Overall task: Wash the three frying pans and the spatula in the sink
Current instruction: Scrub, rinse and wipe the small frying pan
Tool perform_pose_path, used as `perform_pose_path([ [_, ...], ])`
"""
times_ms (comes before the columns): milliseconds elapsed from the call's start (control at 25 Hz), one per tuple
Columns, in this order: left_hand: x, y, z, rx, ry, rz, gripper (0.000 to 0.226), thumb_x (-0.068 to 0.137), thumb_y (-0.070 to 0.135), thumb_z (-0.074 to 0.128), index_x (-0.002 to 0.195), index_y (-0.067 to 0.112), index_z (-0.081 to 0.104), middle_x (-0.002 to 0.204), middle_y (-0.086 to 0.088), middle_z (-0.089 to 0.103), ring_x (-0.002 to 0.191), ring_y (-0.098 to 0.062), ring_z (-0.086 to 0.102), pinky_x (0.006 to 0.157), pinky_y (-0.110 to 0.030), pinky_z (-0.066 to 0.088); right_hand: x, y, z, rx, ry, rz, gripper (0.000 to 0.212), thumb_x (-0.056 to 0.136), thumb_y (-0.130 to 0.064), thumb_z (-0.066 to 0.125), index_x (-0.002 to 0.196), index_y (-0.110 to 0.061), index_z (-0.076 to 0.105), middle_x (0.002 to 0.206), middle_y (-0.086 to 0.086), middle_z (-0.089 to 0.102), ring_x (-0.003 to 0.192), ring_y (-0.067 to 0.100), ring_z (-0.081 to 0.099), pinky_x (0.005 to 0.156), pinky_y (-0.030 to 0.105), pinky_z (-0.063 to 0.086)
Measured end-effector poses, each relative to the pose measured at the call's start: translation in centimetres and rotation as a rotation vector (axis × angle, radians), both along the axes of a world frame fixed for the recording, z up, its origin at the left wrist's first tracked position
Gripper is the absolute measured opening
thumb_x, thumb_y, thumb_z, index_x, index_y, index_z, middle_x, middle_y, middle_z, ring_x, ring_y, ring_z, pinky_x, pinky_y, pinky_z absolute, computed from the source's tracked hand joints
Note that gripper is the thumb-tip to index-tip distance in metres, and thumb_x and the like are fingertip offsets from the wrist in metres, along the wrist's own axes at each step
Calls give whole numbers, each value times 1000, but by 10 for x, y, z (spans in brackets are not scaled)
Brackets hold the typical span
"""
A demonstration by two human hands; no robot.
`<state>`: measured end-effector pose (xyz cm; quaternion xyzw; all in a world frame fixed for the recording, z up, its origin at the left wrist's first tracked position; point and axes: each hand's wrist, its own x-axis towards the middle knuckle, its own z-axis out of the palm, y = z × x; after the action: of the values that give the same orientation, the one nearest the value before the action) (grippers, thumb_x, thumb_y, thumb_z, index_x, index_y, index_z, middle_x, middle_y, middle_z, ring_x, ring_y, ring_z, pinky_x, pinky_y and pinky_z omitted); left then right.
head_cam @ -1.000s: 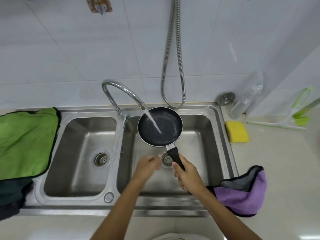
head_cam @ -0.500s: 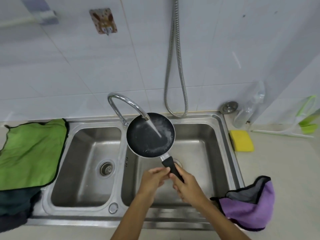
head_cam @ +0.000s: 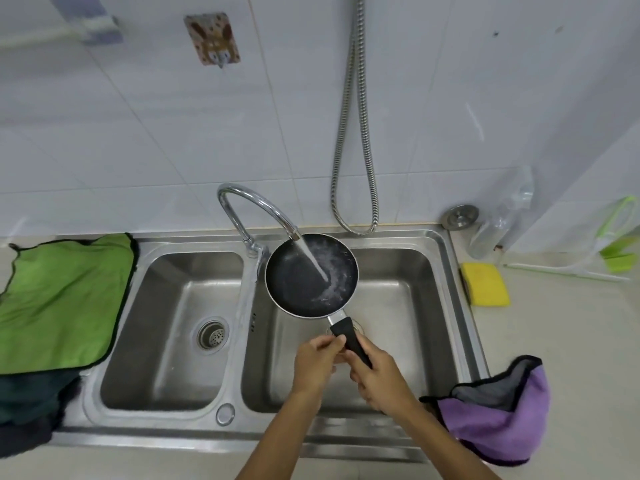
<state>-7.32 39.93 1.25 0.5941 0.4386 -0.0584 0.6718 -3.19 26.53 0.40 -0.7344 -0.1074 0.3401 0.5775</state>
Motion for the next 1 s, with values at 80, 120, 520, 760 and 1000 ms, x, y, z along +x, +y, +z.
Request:
perform_pose_path([
  [80,-2,-14,-6,31,11,-57,14,97,23,71,96,11,79,87,-4,82,81,-14,79,70,-20,53,-4,-17,-5,-27,-36,-11,34,104,-27,53,128,-52,56,60,-2,51,47,13,41,42,27,35],
  [120,1,-22,-7,29,9,-91,12,97,22,71,95,13,78,86,-3,82,80,-14,79,66,-16,52,-2,-26,-6,-47,-62,-11,34,104,-28,53,127,-53,55,59,-3,51,47,12,42,43,28,36],
  [520,6,-6,-7,0,6,-22,23,91,22,78,112,14,76,97,-5,82,86,-16,79,69,-21,52,2,-6,-4,-53,-117,-9,34,104,-29,52,131,-50,53,59,-3,50,46,12,40,44,27,36],
  [760,5,-18,-8,-3,40,-99,23,91,19,78,112,8,77,85,-3,80,79,-11,79,62,-13,50,-3,-22,-6,-76,-126,-15,39,104,-27,52,136,-50,51,59,-3,51,48,10,41,46,27,37],
  [1000,-11,8,-10,49,49,-29,21,91,20,78,110,11,77,94,-7,82,79,-9,79,64,-19,52,-13,5,-9,-45,-93,45,34,104,-30,52,130,-52,52,61,-4,55,47,10,45,46,29,40],
])
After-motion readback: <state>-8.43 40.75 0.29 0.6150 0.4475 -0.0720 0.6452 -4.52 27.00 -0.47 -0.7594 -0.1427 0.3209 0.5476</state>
